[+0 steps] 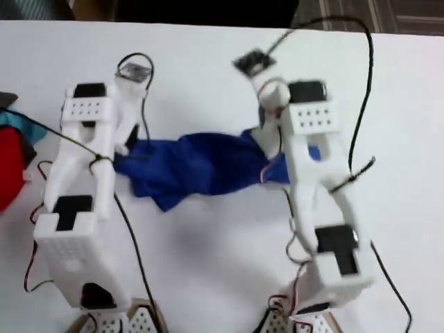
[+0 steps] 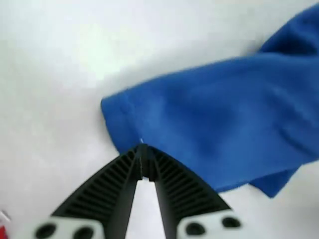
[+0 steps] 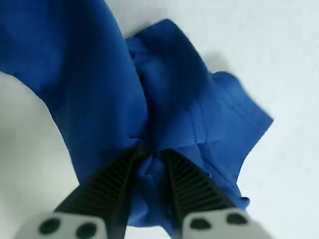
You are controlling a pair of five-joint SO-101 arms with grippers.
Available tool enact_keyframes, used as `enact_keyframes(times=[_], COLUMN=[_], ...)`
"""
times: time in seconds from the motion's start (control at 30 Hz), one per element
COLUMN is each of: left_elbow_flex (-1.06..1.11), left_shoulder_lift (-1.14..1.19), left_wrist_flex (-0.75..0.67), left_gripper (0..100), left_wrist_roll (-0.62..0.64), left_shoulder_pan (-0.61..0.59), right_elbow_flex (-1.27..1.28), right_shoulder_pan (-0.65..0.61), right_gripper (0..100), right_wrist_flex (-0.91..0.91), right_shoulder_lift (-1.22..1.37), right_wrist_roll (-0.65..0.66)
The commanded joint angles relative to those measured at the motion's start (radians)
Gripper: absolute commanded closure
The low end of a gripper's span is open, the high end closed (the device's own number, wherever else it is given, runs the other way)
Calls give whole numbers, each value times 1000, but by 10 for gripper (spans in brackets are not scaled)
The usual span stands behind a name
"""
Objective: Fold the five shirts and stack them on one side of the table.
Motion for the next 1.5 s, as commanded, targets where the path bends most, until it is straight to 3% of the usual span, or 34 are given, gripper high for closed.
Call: enact_keyframes(times=[0.0,0.13,0.23,0.33,0.53,0.8,1.03,1.27,1.4,1.47], left_elbow_flex=[-24,-133,-262,-346,-487,-627,-628,-630,-630,-630], left_shoulder_lift=[-57,-9,68,187,382,559,585,585,583,583], left_wrist_flex=[-54,-97,-95,-74,138,376,402,400,400,399], left_gripper=[963,845,752,737,737,737,809,809,809,809], left_wrist_roll=[9,9,9,9,9,6,3,2,2,2], left_shoulder_pan=[51,71,68,64,75,72,6,5,0,-2], right_elbow_flex=[304,413,414,362,189,52,-120,-282,-350,-390], right_shoulder_pan=[-8,-8,-8,-5,31,82,125,124,111,101], right_gripper=[978,951,828,751,800,819,819,826,988,966], right_wrist_flex=[-188,-262,-232,-217,-271,-331,-226,-151,-99,-68], right_shoulder_lift=[-143,-189,-234,-340,-381,36,297,446,484,479], right_wrist_roll=[2,3,6,9,0,0,-2,-2,-2,-3])
